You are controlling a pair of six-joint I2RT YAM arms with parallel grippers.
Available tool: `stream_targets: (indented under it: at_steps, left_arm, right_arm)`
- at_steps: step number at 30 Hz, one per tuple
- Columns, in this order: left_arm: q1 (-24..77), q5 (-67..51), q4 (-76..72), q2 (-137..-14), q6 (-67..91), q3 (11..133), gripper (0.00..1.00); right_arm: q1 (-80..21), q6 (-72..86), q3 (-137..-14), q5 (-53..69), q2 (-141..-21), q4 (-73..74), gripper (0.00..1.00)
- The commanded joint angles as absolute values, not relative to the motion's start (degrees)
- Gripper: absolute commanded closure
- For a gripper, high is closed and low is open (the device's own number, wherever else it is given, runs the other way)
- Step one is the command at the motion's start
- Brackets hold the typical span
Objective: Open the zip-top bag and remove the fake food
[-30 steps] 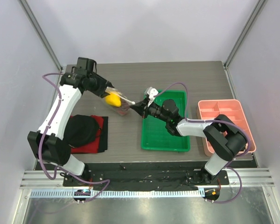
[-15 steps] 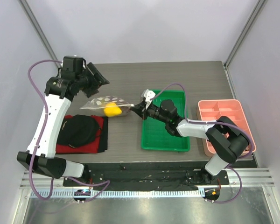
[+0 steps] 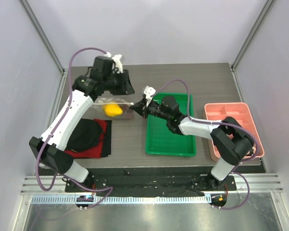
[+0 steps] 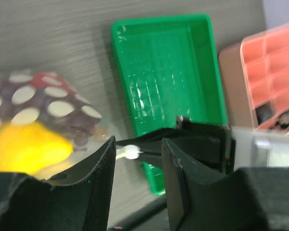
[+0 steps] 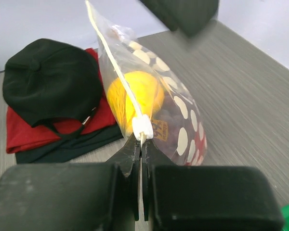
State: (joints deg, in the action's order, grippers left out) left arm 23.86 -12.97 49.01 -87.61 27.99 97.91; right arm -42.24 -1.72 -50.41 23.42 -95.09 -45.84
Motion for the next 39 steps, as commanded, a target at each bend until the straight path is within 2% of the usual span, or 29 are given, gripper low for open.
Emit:
stream_targets:
  at_steps: [1,4,9,15,19,31,39]
  left_arm:
    - [28.12,-7.48,38.97,-82.28,7.05,93.71,0.6]
    - [28.04,-7.91,33.34,-77.88,0.27,84.76,0.67]
    - [28.04,-12.12,30.41,-73.21,-10.63,78.32,0.68]
    - [28.04,-16.96,35.76,-76.89,-15.55,79.27,0.62]
    - [28.04,-16.96,37.53,-79.36,-18.36,81.47,0.62]
    - [28.04,-19.25,40.87,-84.11,-22.76,84.81,0.72]
    - [28.04,-20.91,41.57,-85.95,-22.59,86.13,0.85]
  right_arm:
    - [-41.49,-3.69,-56.42,30.13,-96.41,-41.76,0.99]
    - [-40.52,-3.69,-57.92,31.63,-97.2,-39.55,0.99]
    - [-39.11,-2.99,-60.81,35.94,-98.17,-36.57,0.99]
    - [-38.23,-3.43,-62.84,38.84,-98.44,-33.93,0.99]
    - [-37.53,-3.17,-63.54,40.16,-98.61,-33.4,0.99]
    - [-36.83,-3.6,-66.36,42.36,-99.93,-31.03,0.99]
    - [-36.74,-4.3,-66.88,42.81,-99.93,-29.88,0.99]
